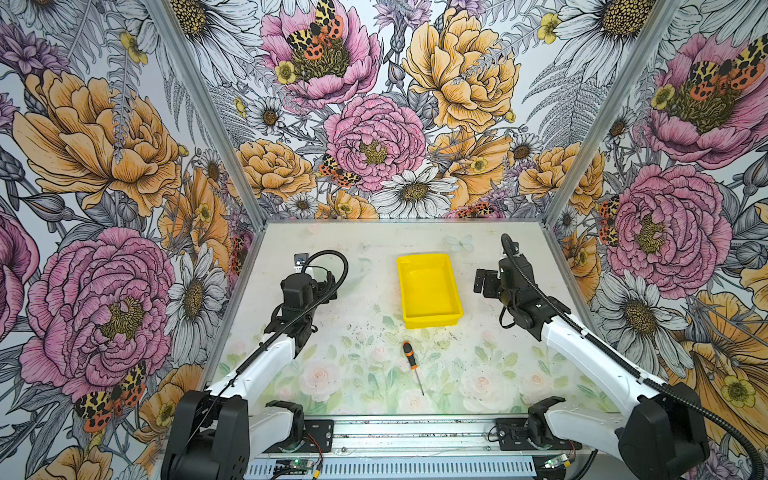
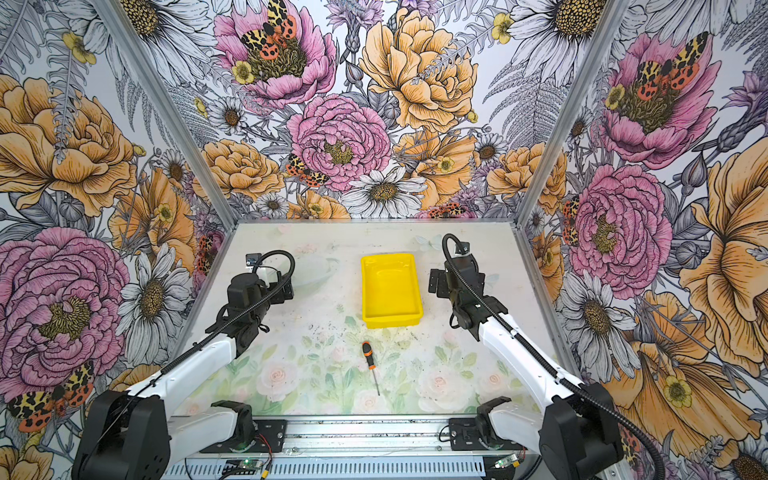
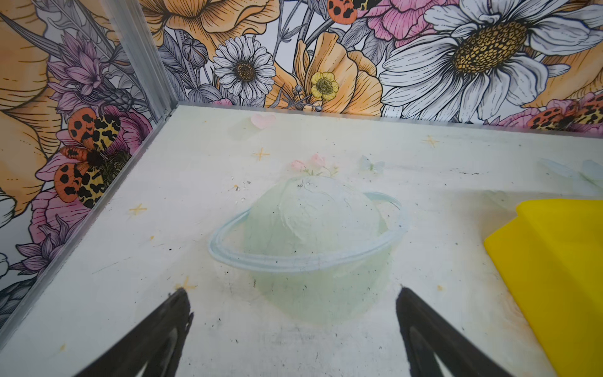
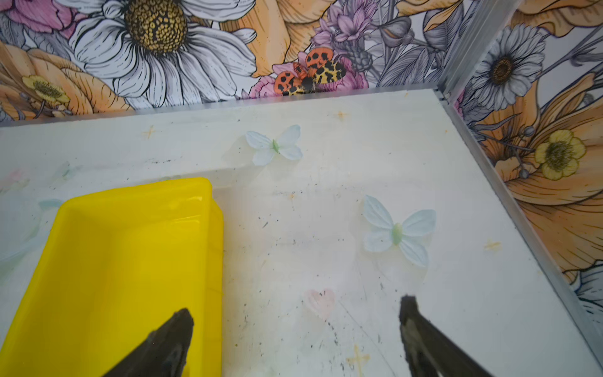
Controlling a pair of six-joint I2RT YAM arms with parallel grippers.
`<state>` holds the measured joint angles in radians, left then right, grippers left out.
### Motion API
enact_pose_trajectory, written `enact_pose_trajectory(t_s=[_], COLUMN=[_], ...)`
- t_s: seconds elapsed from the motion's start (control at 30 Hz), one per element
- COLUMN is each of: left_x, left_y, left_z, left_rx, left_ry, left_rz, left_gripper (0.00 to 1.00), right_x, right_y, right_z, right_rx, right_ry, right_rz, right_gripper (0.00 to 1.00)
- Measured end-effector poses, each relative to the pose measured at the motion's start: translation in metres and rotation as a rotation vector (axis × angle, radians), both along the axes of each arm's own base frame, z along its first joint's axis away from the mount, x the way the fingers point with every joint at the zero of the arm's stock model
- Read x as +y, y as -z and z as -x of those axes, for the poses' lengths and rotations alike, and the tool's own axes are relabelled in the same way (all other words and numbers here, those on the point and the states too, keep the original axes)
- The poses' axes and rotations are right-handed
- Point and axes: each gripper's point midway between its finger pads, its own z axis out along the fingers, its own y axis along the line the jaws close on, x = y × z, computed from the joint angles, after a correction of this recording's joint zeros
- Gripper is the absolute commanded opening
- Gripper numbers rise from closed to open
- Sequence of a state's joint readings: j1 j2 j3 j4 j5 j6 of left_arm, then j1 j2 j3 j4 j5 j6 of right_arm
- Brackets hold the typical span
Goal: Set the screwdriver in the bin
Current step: 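Move the right gripper toward the screwdriver while the left arm lifts slightly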
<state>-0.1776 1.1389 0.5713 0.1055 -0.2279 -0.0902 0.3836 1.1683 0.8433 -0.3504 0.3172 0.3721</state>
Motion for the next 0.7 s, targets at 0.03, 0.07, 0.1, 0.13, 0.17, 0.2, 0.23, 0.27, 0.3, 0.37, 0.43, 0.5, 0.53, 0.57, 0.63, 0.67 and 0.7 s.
enact_pose_trajectory(t_s=[0.03, 0.07, 0.1, 0.13, 0.17, 0.2, 0.23, 0.27, 0.3, 0.37, 0.43, 0.5, 0.53, 0.57, 0.63, 0.67, 0.7], left_x=[-0.001, -0.001, -0.002, -0.003, -0.006, -0.009, -0.012, -0.017, -0.022, -0.030, -0.038, -0.045, -0.050, -0.056, -0.069, -0.076, -0.081], left_y=[-0.002, -0.005, -0.007, -0.009, -0.012, -0.015, -0.017, -0.020, -0.020, -0.016, -0.010, -0.009, -0.010, -0.011, -0.013, -0.012, -0.011], left_z=[0.000, 0.000, -0.001, -0.001, -0.001, -0.001, -0.002, -0.001, 0.000, 0.006, 0.014, 0.023, 0.028, 0.034, 0.044, 0.050, 0.056], left_rx=[0.008, 0.016, 0.026, 0.039, 0.054, 0.067, 0.077, 0.086, 0.095, 0.125, 0.162, 0.185, 0.191, 0.195, 0.210, 0.219, 0.229], left_ry=[-0.004, -0.012, -0.013, -0.012, -0.008, 0.001, 0.010, 0.026, 0.039, 0.060, 0.073, 0.086, 0.096, 0.111, 0.136, 0.147, 0.157], left_rz=[0.013, 0.029, 0.041, 0.056, 0.071, 0.083, 0.093, 0.106, 0.119, 0.144, 0.168, 0.189, 0.198, 0.208, 0.227, 0.236, 0.241], left_gripper=[0.99, 0.99, 0.99, 0.99, 0.99, 0.99, 0.99, 0.99, 0.99, 0.99, 0.99, 0.99, 0.99, 0.99, 0.99, 0.99, 0.98], right_x=[0.006, 0.015, 0.023, 0.032, 0.039, 0.048, 0.055, 0.061, 0.068, 0.080, 0.094, 0.107, 0.114, 0.124, 0.137, 0.142, 0.145], right_y=[0.002, 0.003, 0.004, 0.006, 0.007, 0.008, 0.009, 0.010, 0.012, 0.015, 0.018, 0.020, 0.021, 0.022, 0.024, 0.027, 0.030], right_z=[0.005, 0.013, 0.020, 0.027, 0.034, 0.042, 0.048, 0.053, 0.059, 0.070, 0.079, 0.088, 0.093, 0.102, 0.114, 0.119, 0.122], right_rx=[0.021, 0.044, 0.063, 0.081, 0.096, 0.111, 0.123, 0.134, 0.147, 0.173, 0.197, 0.208, 0.211, 0.216, 0.228, 0.238, 0.249], right_ry=[-0.017, -0.043, -0.065, -0.091, -0.115, -0.143, -0.164, -0.185, -0.208, -0.250, -0.294, -0.340, -0.366, -0.406, -0.460, -0.480, -0.487], right_rz=[0.003, 0.005, 0.005, 0.007, 0.009, 0.012, 0.015, 0.017, 0.019, 0.025, 0.028, 0.035, 0.037, 0.043, 0.047, 0.048, 0.050], right_gripper=[1.00, 1.00, 1.00, 1.00, 1.00, 0.99, 0.99, 1.00, 0.99, 0.99, 0.99, 1.00, 0.99, 0.99, 0.99, 0.99, 0.99])
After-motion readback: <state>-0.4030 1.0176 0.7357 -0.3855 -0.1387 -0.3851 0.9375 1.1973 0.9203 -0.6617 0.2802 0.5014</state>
